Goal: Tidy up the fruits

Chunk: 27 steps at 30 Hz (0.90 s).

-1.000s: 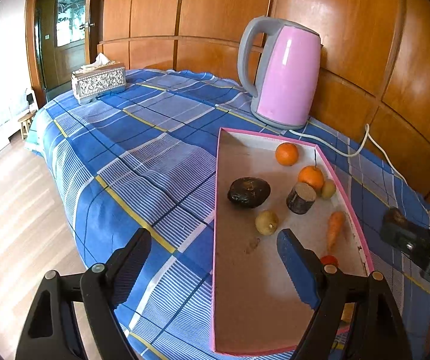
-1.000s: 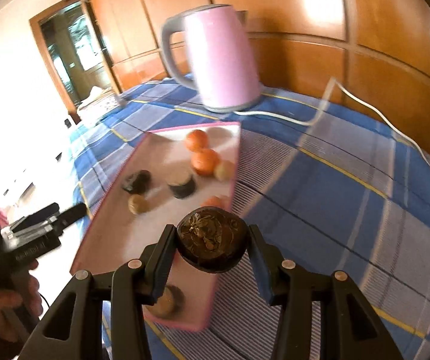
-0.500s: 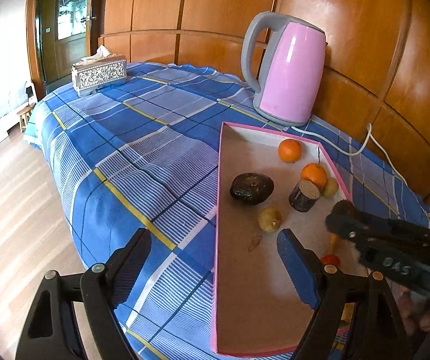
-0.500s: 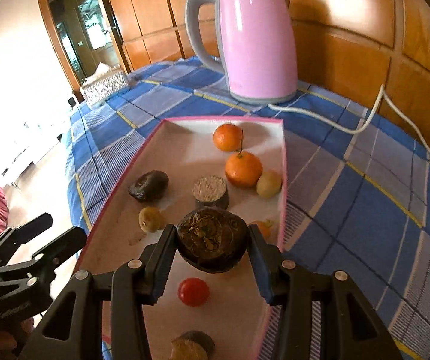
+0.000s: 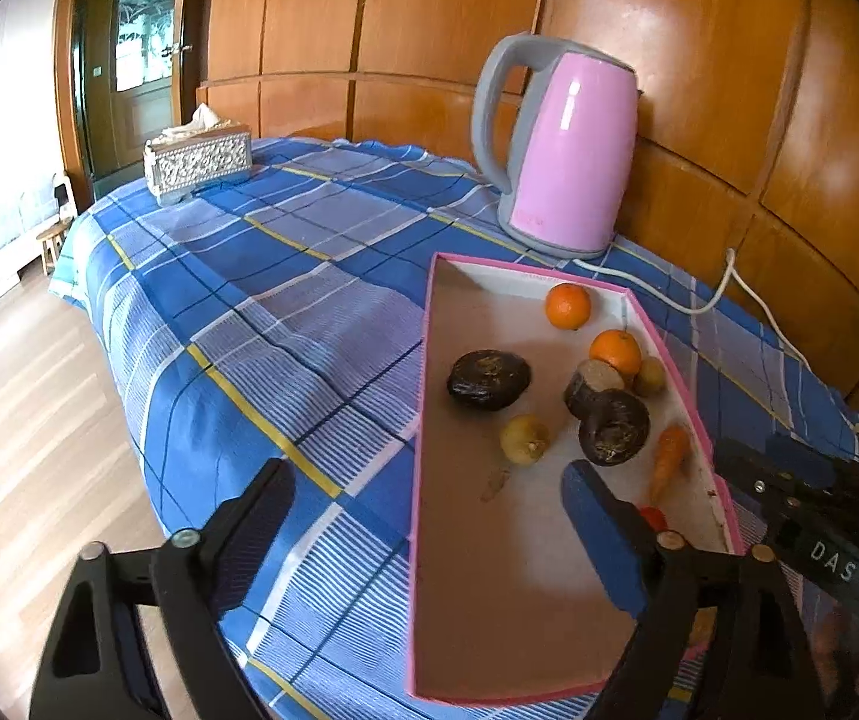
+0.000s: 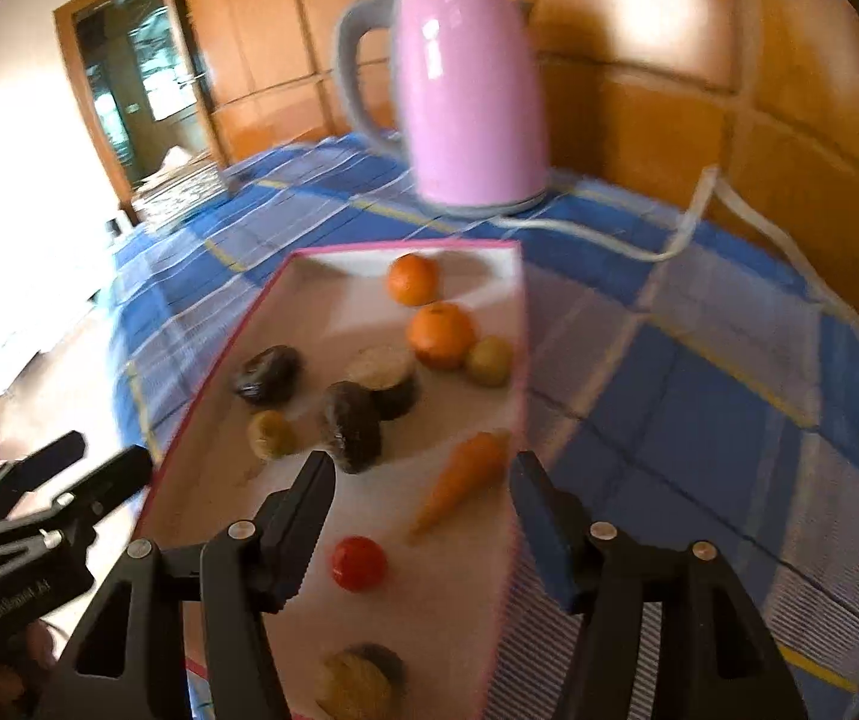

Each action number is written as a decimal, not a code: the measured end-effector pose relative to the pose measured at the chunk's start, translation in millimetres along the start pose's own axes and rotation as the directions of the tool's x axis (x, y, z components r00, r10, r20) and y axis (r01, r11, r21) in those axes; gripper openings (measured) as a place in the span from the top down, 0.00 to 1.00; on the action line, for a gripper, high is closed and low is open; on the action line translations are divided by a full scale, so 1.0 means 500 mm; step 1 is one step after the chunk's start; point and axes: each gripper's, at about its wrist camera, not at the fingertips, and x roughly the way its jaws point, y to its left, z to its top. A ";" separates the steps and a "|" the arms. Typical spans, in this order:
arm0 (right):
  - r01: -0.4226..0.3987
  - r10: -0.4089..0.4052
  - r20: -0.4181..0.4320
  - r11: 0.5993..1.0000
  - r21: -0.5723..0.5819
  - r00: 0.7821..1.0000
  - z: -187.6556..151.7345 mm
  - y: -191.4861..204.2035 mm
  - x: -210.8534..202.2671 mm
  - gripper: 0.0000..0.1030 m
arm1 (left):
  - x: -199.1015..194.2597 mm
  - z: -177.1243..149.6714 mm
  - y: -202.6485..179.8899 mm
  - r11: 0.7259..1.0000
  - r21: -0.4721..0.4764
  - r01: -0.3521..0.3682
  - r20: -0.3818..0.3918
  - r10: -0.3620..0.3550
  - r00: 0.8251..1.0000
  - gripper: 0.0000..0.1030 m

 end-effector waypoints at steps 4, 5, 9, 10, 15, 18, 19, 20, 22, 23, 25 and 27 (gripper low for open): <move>0.131 -0.131 0.032 0.991 0.018 0.991 -0.028 -0.011 -0.044 0.40 | -0.029 -0.015 -0.032 0.999 0.037 0.002 0.040 -0.003 0.999 0.00; 0.158 -0.159 0.041 0.987 0.025 0.986 -0.036 -0.014 -0.055 0.40 | -0.037 -0.019 -0.040 0.999 0.042 0.008 0.047 -0.010 0.999 0.00; 0.253 -0.258 0.073 0.965 0.070 0.963 -0.071 -0.030 -0.093 0.40 | -0.057 -0.029 -0.060 0.997 0.050 0.053 0.049 -0.055 0.997 0.00; 0.265 -0.272 0.082 0.960 0.085 0.959 -0.081 -0.035 -0.103 0.39 | -0.061 -0.033 -0.066 0.997 0.052 0.049 0.047 -0.051 0.998 0.00; 0.312 -0.328 0.088 0.937 0.156 0.941 -0.121 -0.062 -0.135 0.37 | -0.071 -0.048 -0.083 0.997 0.080 0.016 0.047 -0.020 0.999 0.00; 0.322 -0.343 0.103 0.930 0.180 0.934 -0.128 -0.073 -0.152 0.36 | -0.080 -0.050 -0.089 0.997 0.082 0.013 0.076 -0.019 0.997 0.00; 0.323 -0.346 0.107 0.929 0.182 0.932 -0.130 -0.073 -0.157 0.36 | -0.080 -0.052 -0.090 0.997 0.081 0.008 0.078 -0.014 0.997 0.00; 0.324 -0.347 0.113 0.928 0.183 0.931 -0.134 -0.072 -0.163 0.36 | -0.079 -0.052 -0.090 0.997 0.082 0.001 0.077 -0.007 0.997 0.00; 0.322 -0.346 0.121 0.929 0.181 0.930 -0.138 -0.070 -0.170 0.36 | -0.075 -0.055 -0.089 0.997 0.079 -0.022 0.073 0.016 0.997 0.00; 0.323 -0.347 0.124 0.929 0.182 0.930 -0.139 -0.068 -0.171 0.36 | -0.074 -0.056 -0.088 0.997 0.079 -0.024 0.072 0.019 0.997 0.00; 0.331 -0.356 0.132 0.926 0.181 0.925 -0.141 -0.066 -0.176 0.36 | -0.075 -0.057 -0.086 0.997 0.076 -0.028 0.076 0.022 0.997 0.00; 0.333 -0.358 0.138 0.926 0.177 0.923 -0.141 -0.063 -0.179 0.36 | -0.077 -0.058 -0.087 0.996 0.078 -0.030 0.082 0.024 0.996 0.00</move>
